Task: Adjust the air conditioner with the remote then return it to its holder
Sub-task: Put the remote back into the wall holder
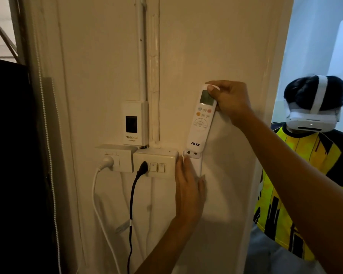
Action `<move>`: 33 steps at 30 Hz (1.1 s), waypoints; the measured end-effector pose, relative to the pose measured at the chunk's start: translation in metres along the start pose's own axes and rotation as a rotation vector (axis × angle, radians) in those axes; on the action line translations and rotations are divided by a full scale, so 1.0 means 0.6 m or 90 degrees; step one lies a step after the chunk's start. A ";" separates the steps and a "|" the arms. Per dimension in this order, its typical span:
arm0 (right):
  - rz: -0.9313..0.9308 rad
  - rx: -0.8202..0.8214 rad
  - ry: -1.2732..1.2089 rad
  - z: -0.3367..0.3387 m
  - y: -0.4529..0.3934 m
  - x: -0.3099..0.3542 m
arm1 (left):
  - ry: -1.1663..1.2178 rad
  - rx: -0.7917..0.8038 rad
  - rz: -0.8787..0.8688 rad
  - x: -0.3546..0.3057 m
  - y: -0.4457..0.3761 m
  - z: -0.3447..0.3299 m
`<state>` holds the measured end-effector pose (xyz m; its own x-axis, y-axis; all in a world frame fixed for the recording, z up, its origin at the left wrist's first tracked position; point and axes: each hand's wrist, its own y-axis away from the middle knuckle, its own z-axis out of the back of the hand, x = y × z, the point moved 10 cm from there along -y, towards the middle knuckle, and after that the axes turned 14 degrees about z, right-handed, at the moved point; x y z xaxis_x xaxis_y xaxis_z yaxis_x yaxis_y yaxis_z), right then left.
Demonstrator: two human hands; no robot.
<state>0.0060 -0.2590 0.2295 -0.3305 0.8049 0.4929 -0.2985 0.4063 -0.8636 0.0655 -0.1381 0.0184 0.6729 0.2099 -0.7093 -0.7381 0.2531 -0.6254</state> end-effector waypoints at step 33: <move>0.113 0.138 0.199 -0.055 0.059 0.003 | -0.021 -0.012 0.030 0.013 -0.007 -0.032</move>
<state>0.0247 -0.2290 0.1963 -0.1151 0.9603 0.2542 -0.4536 0.1768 -0.8735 0.0731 -0.1557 0.0091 0.6385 0.2520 -0.7272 -0.7695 0.2239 -0.5980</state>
